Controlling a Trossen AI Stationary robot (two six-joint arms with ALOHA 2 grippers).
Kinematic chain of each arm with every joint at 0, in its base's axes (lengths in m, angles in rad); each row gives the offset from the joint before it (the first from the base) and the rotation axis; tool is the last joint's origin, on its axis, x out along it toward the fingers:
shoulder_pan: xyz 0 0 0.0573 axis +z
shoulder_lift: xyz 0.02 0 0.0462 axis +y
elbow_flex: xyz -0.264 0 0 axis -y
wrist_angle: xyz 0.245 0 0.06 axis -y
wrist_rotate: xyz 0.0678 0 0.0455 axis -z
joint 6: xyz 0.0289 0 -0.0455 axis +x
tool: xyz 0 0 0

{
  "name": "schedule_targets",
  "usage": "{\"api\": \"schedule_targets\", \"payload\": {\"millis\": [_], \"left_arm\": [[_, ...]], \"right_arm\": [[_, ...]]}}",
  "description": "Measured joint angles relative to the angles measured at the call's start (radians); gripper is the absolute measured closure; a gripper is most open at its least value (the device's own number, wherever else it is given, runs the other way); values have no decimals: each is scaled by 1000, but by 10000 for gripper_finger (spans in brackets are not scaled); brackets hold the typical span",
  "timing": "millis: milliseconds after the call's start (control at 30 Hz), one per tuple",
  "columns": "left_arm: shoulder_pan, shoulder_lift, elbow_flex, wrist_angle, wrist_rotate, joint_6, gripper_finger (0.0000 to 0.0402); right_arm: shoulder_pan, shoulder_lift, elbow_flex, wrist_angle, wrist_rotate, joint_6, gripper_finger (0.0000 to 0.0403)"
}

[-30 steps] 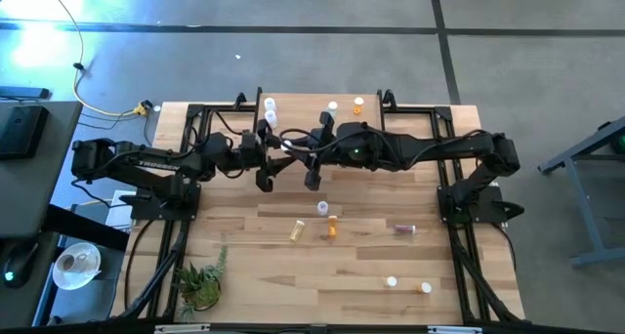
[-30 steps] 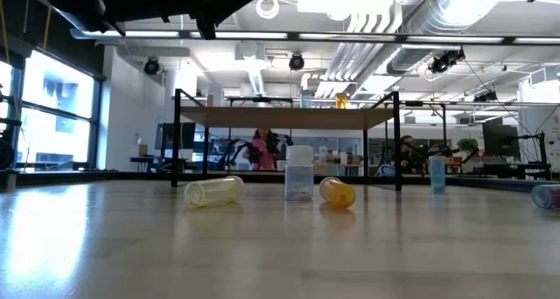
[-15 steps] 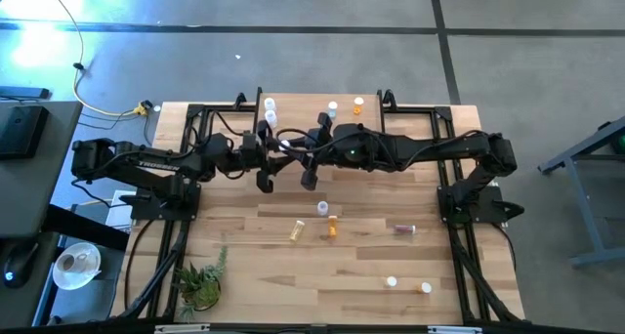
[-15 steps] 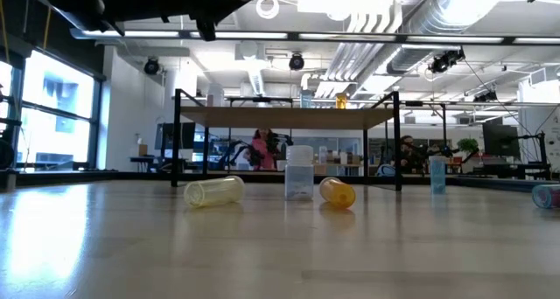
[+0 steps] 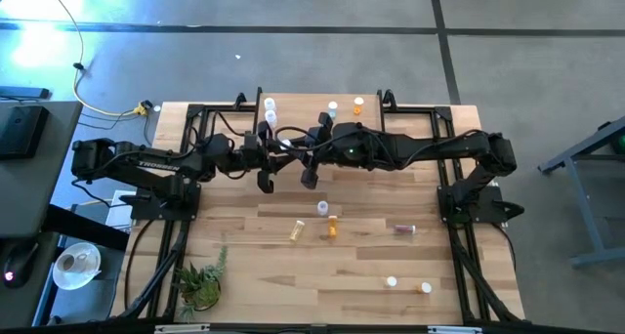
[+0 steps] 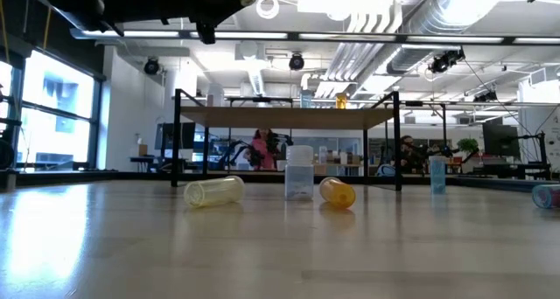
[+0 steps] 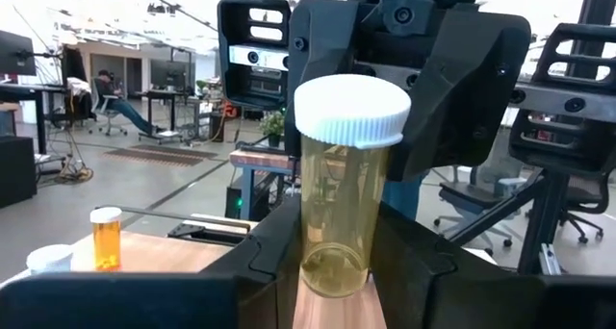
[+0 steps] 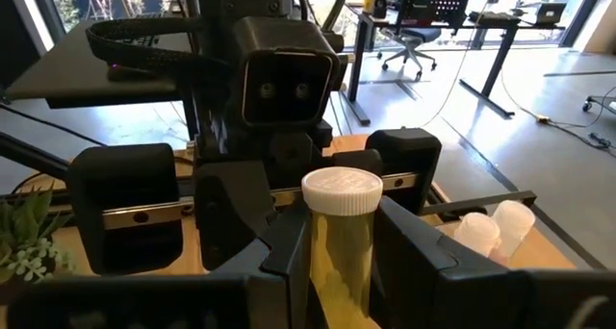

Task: Pick and place medicine bottles onto shelf by color
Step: Put the top right yellow pill bottle on the shelf

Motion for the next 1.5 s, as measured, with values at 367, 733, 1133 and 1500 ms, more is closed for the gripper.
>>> {"api": "schedule_targets", "payload": {"millis": [367,733,1133,1500], "left_arm": [[3,0,0,-59,-54,1,308],[66,-1,0,-154,-102,0,309],[77,0,0,-345,-102,78,309],[77,0,0,-389,-102,125,309]], "right_arm": [[-34,0,0,-118,-8,75,285],[-38,0,-1,-191,10,63,218],[-66,-2,86,-231,26,-108,217],[-195,8,175,-251,-193,-83,217]]}}
